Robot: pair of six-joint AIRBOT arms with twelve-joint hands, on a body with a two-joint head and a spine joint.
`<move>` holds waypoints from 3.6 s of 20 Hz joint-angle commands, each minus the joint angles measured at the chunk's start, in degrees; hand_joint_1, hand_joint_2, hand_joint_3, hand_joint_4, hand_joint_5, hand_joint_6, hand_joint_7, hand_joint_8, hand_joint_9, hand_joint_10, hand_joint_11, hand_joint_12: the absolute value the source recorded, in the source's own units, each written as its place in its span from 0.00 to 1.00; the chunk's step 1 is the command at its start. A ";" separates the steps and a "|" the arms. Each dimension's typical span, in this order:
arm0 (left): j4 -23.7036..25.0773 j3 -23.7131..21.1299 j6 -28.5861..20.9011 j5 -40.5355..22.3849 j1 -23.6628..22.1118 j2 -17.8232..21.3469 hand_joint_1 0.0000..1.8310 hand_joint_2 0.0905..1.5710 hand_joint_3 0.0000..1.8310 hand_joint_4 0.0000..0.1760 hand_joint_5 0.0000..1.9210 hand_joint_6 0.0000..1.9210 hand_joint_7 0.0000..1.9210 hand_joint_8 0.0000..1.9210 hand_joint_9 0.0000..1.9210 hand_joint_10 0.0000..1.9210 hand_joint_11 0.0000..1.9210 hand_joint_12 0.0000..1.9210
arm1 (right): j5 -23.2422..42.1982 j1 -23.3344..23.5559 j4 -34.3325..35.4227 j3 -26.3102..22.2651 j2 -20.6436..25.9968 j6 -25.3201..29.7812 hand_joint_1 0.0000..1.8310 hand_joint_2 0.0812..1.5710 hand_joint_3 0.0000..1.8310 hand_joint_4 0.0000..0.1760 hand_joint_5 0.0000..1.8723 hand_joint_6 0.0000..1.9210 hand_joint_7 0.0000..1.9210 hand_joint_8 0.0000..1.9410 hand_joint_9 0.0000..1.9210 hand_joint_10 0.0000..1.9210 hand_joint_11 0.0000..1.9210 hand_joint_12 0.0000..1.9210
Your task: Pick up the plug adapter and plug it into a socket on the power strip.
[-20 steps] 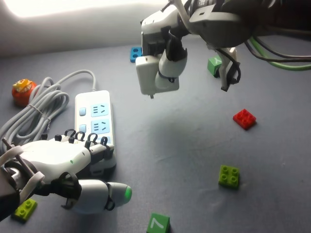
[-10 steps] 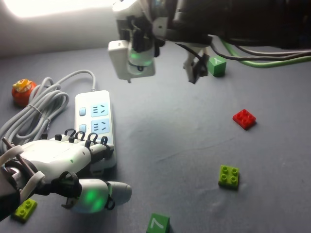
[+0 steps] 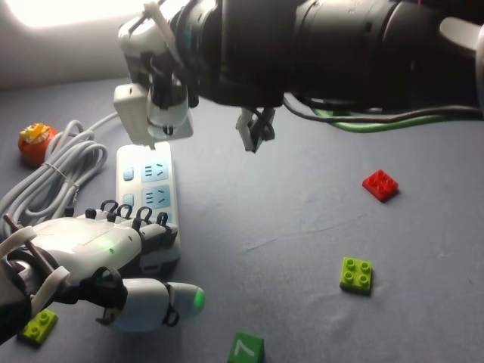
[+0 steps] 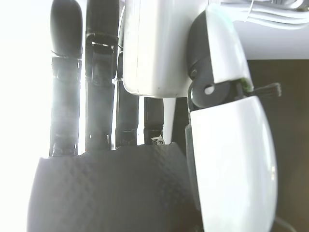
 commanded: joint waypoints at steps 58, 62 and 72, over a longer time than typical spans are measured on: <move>0.82 0.06 0.09 -1.87 -0.62 -0.87 0.00 0.75 0.00 0.00 0.06 0.00 0.08 0.00 0.08 0.00 0.00 0.16 | 4.98 -4.69 -16.21 1.92 -3.70 12.06 0.68 0.68 0.00 0.00 0.50 0.51 0.58 0.45 0.67 0.01 0.41 0.52; 0.82 0.06 0.07 -1.87 -0.64 -0.87 0.00 0.75 0.00 0.00 0.06 0.00 0.08 0.00 0.08 0.00 0.00 0.16 | 5.02 -4.18 -16.21 2.05 -4.85 12.03 0.67 0.69 0.00 0.00 0.48 0.54 0.56 0.47 0.66 0.00 0.41 0.51; 0.82 0.01 0.08 -1.87 -0.45 -0.87 0.00 0.75 0.00 0.00 0.06 0.00 0.08 0.00 0.08 0.00 0.00 0.18 | 3.63 -7.06 -13.19 1.67 -4.13 11.88 0.67 0.69 0.00 0.00 0.48 0.54 0.56 0.48 0.66 0.01 0.41 0.52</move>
